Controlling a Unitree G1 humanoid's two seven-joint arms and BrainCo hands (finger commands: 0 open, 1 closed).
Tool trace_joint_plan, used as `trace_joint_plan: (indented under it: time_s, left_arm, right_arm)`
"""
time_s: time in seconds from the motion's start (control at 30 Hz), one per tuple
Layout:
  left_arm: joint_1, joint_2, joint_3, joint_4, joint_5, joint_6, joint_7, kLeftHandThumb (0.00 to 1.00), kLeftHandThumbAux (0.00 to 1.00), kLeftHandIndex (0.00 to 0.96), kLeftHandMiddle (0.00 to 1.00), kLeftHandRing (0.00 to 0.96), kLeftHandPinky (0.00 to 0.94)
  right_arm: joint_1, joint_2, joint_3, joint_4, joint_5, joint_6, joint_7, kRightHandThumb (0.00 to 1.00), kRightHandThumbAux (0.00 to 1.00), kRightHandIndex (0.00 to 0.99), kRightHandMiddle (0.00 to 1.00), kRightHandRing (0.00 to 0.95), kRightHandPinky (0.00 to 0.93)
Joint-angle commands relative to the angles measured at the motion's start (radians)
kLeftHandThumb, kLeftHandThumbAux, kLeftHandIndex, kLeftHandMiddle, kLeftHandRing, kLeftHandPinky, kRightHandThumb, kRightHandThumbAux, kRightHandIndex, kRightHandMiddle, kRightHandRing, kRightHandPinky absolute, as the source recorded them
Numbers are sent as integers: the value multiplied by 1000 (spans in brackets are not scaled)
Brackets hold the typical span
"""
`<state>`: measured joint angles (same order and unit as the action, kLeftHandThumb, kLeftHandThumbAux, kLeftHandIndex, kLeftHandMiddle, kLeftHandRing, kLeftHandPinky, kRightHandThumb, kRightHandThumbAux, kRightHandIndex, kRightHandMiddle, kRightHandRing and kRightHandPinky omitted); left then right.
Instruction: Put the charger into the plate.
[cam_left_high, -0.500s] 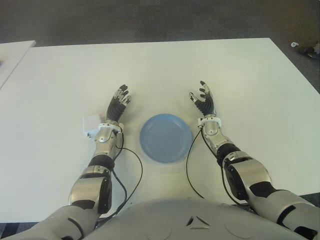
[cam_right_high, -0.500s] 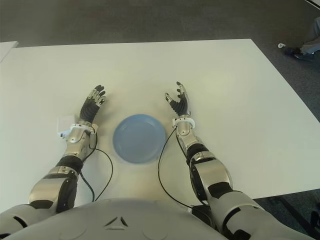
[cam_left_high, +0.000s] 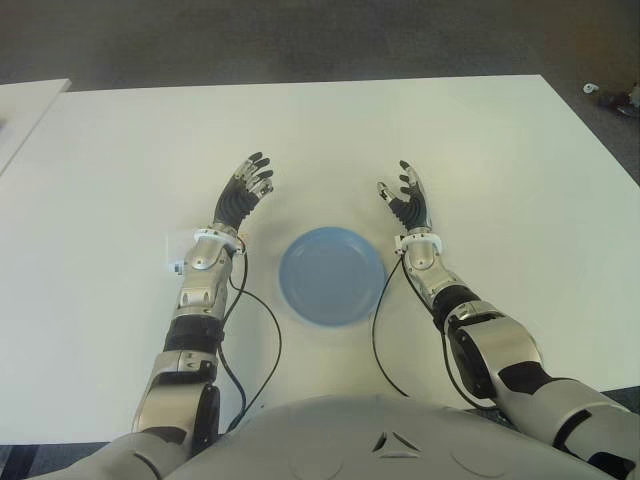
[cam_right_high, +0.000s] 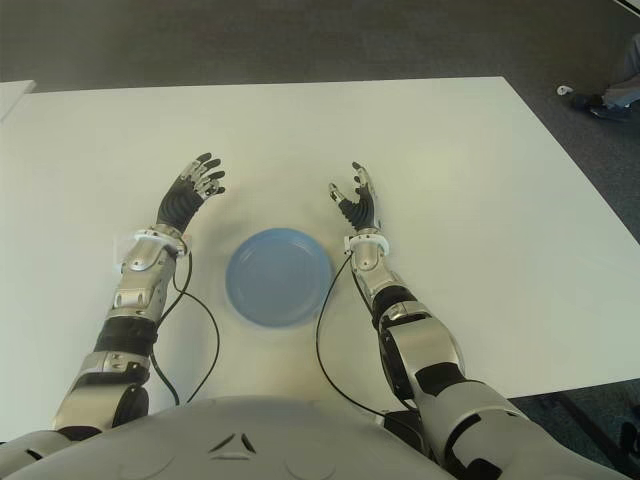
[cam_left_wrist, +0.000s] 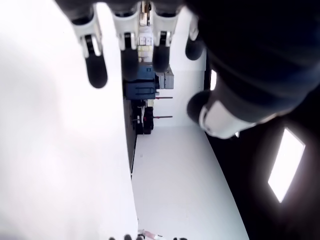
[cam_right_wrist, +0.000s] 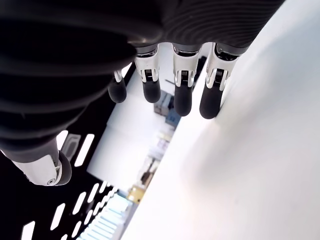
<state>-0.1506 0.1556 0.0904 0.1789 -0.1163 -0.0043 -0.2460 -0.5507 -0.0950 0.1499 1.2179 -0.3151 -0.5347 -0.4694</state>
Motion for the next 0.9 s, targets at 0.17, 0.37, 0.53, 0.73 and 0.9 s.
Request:
trace_joint_plan:
  time_s: [0.17, 0.37, 0.53, 0.73, 0.9]
  left_arm:
    - [40, 42, -5, -190, 31, 154, 33, 71, 630, 3, 154, 190, 245]
    - [50, 62, -14, -259, 58, 205, 42, 56, 606, 14, 185, 213, 255]
    - [60, 81, -44, -285, 140, 202, 74, 109, 608, 35, 186, 207, 229]
    - [67, 216, -166, -185, 491, -64, 237, 172, 552, 45, 151, 169, 174]
    - [55, 336, -220, -47, 707, -256, 425, 171, 439, 16, 80, 88, 65]
  right_arm:
    - [76, 34, 14, 65, -9, 83, 32, 166, 540, 0, 60, 112, 185]
    - [76, 36, 12, 65, -4, 83, 40, 175, 547, 0, 51, 100, 174]
    - [77, 34, 14, 65, -7, 83, 43, 168, 540, 0, 52, 101, 180]
    - [78, 32, 23, 65, -17, 84, 35, 156, 532, 0, 55, 108, 185]
    - [78, 31, 28, 65, -21, 86, 30, 146, 522, 0, 59, 115, 194]
